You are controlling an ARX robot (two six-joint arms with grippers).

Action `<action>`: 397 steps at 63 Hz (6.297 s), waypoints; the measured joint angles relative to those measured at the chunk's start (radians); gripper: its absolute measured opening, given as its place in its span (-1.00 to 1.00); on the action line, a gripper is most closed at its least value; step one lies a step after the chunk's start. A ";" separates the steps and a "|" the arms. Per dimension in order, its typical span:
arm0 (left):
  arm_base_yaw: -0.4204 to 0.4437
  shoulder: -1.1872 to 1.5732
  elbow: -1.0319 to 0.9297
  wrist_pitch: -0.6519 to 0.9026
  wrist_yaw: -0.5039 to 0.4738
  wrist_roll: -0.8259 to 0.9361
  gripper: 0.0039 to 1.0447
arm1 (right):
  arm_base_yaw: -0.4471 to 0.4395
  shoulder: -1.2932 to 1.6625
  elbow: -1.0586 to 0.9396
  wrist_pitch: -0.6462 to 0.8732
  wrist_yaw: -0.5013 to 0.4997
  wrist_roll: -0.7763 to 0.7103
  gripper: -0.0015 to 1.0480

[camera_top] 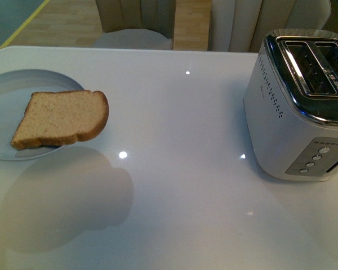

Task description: Left arm holds plate, right arm toasts bread

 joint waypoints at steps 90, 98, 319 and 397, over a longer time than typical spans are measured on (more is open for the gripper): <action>-0.860 -0.426 0.016 -0.271 -0.335 -0.652 -0.95 | 0.000 0.000 0.000 0.000 0.000 0.000 0.83; -0.864 -0.422 0.021 -0.272 -0.343 -0.654 -0.95 | 0.039 0.077 0.060 -0.163 0.132 0.072 0.83; -0.869 -0.404 0.021 -0.275 -0.317 -0.656 -0.95 | 0.172 1.612 0.892 0.275 0.188 -0.085 -0.93; -0.868 -0.392 0.020 -0.275 -0.310 -0.653 -0.95 | 0.183 1.454 0.687 0.365 0.256 0.091 0.86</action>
